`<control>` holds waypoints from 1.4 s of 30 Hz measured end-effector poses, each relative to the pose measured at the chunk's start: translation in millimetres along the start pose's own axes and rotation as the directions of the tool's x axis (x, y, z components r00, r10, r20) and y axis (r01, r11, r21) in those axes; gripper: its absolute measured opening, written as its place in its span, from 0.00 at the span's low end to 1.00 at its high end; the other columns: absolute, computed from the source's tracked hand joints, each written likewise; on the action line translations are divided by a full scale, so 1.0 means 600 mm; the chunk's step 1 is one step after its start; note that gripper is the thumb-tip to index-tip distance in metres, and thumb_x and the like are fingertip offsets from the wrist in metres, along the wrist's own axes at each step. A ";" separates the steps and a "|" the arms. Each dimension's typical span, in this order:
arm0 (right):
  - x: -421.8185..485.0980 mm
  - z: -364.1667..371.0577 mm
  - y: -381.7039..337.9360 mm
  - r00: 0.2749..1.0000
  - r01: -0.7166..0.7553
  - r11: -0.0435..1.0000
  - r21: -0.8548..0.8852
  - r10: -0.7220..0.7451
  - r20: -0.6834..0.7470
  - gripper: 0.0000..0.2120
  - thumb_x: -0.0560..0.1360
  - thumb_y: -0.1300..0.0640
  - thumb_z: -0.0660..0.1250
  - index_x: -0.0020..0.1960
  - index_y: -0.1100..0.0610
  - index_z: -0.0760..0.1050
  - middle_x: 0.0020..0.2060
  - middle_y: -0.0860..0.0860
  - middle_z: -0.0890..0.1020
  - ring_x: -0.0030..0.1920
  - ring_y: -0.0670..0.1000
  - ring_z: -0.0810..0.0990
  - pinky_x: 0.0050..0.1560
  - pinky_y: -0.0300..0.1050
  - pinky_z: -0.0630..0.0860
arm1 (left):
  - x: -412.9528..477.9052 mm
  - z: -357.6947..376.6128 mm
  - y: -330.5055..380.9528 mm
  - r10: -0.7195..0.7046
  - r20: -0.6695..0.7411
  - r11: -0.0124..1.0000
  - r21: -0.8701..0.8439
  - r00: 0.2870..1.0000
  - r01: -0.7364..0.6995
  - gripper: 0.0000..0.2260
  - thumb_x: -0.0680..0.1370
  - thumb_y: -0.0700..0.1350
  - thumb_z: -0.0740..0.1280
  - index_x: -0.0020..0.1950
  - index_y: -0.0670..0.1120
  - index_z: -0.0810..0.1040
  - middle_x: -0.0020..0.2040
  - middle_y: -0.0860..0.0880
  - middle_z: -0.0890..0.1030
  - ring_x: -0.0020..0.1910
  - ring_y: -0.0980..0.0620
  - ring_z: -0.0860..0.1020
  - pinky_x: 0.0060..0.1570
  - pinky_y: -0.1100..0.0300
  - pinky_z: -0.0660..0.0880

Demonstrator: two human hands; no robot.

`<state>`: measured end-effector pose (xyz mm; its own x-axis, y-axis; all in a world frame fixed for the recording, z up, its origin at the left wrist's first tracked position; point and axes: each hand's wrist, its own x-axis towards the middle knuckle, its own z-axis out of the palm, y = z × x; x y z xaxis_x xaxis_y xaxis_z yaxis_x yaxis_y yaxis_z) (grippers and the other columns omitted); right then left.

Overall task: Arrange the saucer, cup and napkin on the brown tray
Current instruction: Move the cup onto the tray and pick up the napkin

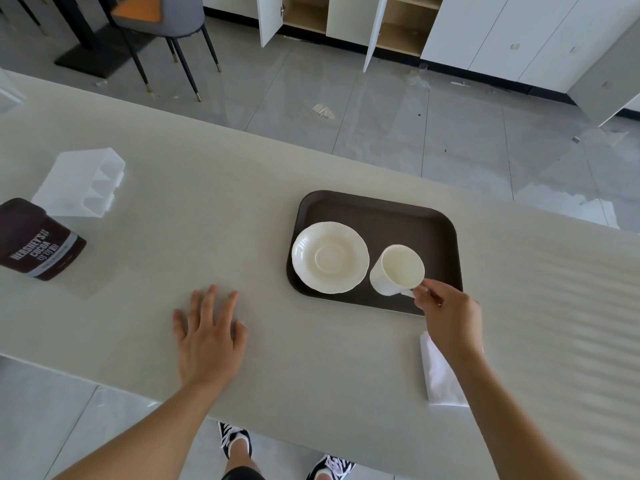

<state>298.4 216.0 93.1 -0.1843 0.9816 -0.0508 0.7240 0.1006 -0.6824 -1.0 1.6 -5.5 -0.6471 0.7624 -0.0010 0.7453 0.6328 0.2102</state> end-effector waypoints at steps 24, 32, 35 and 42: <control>0.026 0.069 0.013 0.986 -0.099 0.993 0.059 0.106 -0.128 0.10 0.75 0.54 0.72 0.56 0.54 0.80 0.40 0.44 0.81 0.41 0.46 0.79 0.42 0.41 0.76 | 0.002 0.005 -0.003 -0.008 0.009 1.000 0.018 1.000 0.008 0.26 0.76 0.52 0.54 0.74 0.53 0.69 0.77 0.42 0.66 0.78 0.39 0.59 0.76 0.35 0.51; 0.007 0.039 0.031 0.977 -0.179 0.978 0.112 0.190 -0.101 0.18 0.75 0.59 0.72 0.64 0.54 0.75 0.49 0.46 0.83 0.43 0.43 0.80 0.41 0.34 0.71 | 0.001 0.005 -0.003 -0.005 0.013 1.000 0.016 1.000 0.005 0.25 0.77 0.53 0.53 0.75 0.53 0.68 0.77 0.42 0.66 0.78 0.39 0.58 0.76 0.35 0.51; -0.009 0.024 0.042 0.974 -0.192 0.976 0.101 0.202 -0.106 0.16 0.75 0.59 0.71 0.63 0.54 0.76 0.47 0.45 0.83 0.43 0.44 0.80 0.41 0.33 0.70 | 0.002 0.006 -0.004 -0.004 0.010 1.000 0.013 1.000 0.004 0.25 0.77 0.53 0.53 0.74 0.53 0.68 0.77 0.42 0.66 0.78 0.39 0.59 0.76 0.35 0.51; -0.040 -0.017 0.074 0.968 -0.207 0.978 0.006 0.205 -0.146 0.10 0.76 0.60 0.67 0.57 0.53 0.81 0.42 0.47 0.84 0.43 0.50 0.80 0.43 0.41 0.71 | 0.002 0.007 -0.005 -0.007 0.000 1.000 0.014 1.000 0.007 0.26 0.76 0.52 0.53 0.74 0.53 0.68 0.77 0.42 0.66 0.78 0.39 0.59 0.75 0.36 0.51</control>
<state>341.7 198.6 71.7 0.0671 0.9943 -0.0830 0.7422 -0.1053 -0.6618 -3.0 1.1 -10.5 -0.6521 0.7581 -0.0023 0.7430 0.6398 0.1965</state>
